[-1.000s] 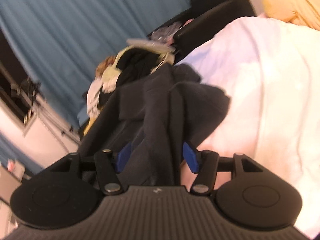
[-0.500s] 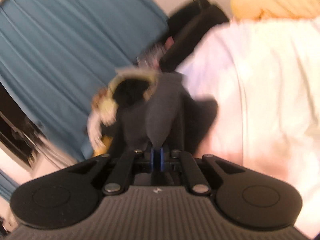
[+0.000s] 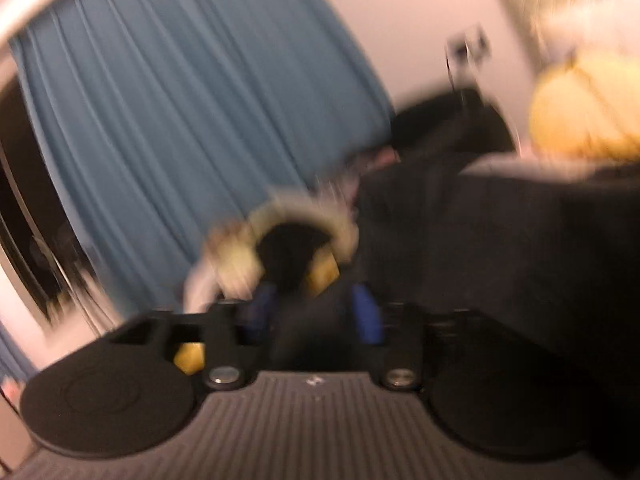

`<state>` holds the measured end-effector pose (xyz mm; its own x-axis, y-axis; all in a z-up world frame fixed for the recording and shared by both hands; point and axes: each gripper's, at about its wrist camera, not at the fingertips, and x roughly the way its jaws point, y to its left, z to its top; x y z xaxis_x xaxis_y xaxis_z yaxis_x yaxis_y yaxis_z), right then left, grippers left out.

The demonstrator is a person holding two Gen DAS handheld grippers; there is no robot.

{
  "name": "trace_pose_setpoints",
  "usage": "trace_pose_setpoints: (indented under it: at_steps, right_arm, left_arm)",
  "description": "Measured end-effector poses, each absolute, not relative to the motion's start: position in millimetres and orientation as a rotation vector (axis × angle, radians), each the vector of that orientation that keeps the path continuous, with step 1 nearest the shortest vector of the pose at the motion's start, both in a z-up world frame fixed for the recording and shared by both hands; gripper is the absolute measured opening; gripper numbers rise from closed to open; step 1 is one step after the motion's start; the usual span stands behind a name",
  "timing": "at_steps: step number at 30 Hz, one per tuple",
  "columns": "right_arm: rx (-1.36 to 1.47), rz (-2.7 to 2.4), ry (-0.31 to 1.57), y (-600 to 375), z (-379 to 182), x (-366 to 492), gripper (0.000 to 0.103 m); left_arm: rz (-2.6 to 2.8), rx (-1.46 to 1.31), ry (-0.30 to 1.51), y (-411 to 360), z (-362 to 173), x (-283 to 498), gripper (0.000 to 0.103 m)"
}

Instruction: Fold clothes

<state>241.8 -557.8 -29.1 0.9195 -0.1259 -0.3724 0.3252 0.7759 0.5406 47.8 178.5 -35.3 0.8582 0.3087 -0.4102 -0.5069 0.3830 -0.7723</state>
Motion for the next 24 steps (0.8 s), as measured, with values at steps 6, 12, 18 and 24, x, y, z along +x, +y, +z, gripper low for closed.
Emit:
trace_pose_setpoints:
  at_steps: [6,12,18,24]
  right_arm:
    - [0.854,-0.283,0.528,-592.9,-84.8,232.5,0.064]
    - [0.967,-0.498,0.41,-620.7,-67.4,158.2,0.081]
    - [1.196,-0.656,0.489,-626.7,-91.7,105.5,0.082]
    - [1.248,-0.637,0.556,-636.5,-114.9,113.9,0.081]
  left_arm:
    - [0.583,-1.051,0.266,176.3,-37.8,49.0,0.033]
    - [0.572,-1.127,0.289,172.2,-40.0,26.8,0.054]
    - [0.616,-1.22,0.281,179.5,-44.8,-3.4,0.054]
    - [0.609,-1.284,0.283,190.6,-57.6,6.1,0.054]
